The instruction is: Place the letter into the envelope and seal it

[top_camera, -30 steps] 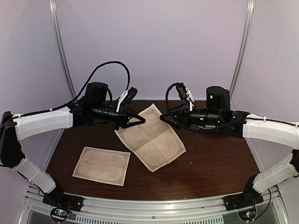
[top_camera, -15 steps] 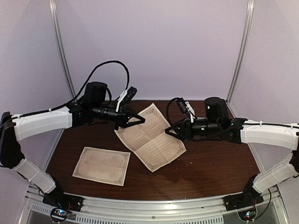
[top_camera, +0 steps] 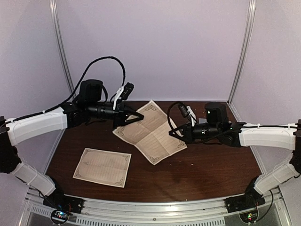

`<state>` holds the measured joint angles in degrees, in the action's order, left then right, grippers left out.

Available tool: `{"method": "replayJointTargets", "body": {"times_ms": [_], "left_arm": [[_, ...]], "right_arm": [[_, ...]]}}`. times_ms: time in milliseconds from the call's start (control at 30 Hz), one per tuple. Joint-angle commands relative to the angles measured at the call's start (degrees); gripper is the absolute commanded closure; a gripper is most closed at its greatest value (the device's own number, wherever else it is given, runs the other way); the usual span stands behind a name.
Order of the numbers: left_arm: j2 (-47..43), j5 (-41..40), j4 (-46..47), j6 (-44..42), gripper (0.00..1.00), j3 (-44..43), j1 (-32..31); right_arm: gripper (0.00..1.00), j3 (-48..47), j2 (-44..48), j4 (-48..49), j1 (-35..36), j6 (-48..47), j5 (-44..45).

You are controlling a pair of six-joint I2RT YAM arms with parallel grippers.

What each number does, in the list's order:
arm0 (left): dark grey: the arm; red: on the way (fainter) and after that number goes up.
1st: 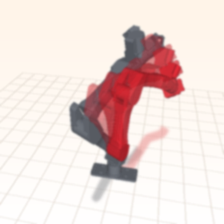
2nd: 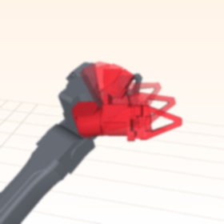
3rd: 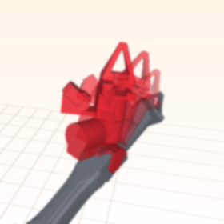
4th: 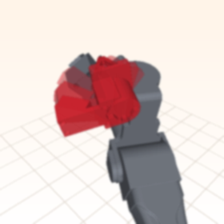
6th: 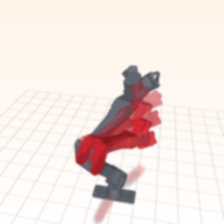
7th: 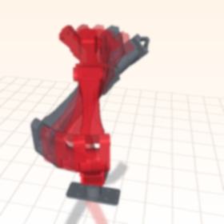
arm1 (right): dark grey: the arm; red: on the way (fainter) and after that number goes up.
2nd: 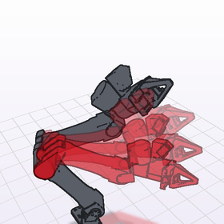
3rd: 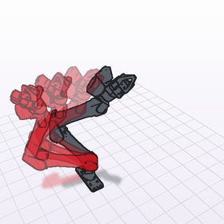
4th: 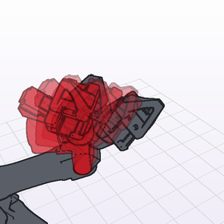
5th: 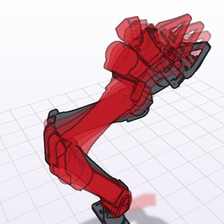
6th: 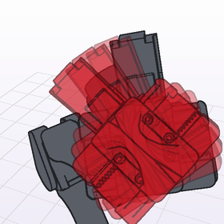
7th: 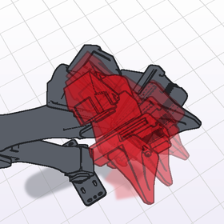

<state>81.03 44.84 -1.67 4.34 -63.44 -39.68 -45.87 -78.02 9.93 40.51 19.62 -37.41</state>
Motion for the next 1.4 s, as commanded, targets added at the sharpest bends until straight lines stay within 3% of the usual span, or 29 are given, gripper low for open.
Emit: {"method": "replayJointTargets", "body": {"times_ms": [0,33,100,200,267,500,833,967,1267,1367], "left_arm": [[-1.6,-1.5,0.3,-0.8,0.78,-0.4,0.4],[-2.7,-1.9,1.2,-0.6,0.63,0.1,0.8],[-6.3,-2.0,5.4,1.2,0.45,2.1,2.4],[-10.9,-0.9,10.8,4.3,0.29,5.3,6.5],[-13.0,-1.0,13.2,6.0,0.24,6.5,9.5],[-13.2,-10.7,12.4,7.5,0.22,7.5,12.3],[-3.6,-6.7,9.6,6.4,0.22,5.2,4.7],[-0.4,-0.7,8.3,5.0,0.22,3.7,2.0],[3.9,4.5,2.9,1.5,0.22,0.6,-0.8],[5.0,5.8,1.9,0.8,0.28,-0.2,-1.3]], "right_arm": [[1.00,0.3,2.6,1.5,-0.3,-0.3,9.0],[1.00,0.5,3.3,1.3,-0.3,-0.7,11.5],[1.00,0.9,4.7,1.1,-0.3,-1.3,13.2],[1.00,1.1,6.1,0.8,-0.4,-1.7,13.7],[1.00,0.8,6.2,0.6,-0.4,-1.9,12.7],[1.00,-2.1,3.9,0.2,-0.3,-1.6,4.4],[1.00,-6.4,0.4,-0.6,1.3,-1.5,-5.1],[1.00,-7.8,-1.1,-1.0,2.2,-1.6,-10.1],[1.00,-11.3,-3.1,-5.2,4.1,-4.0,-12.7],[1.00,-11.9,-3.6,-6.0,4.2,-4.6,-12.4]]}}
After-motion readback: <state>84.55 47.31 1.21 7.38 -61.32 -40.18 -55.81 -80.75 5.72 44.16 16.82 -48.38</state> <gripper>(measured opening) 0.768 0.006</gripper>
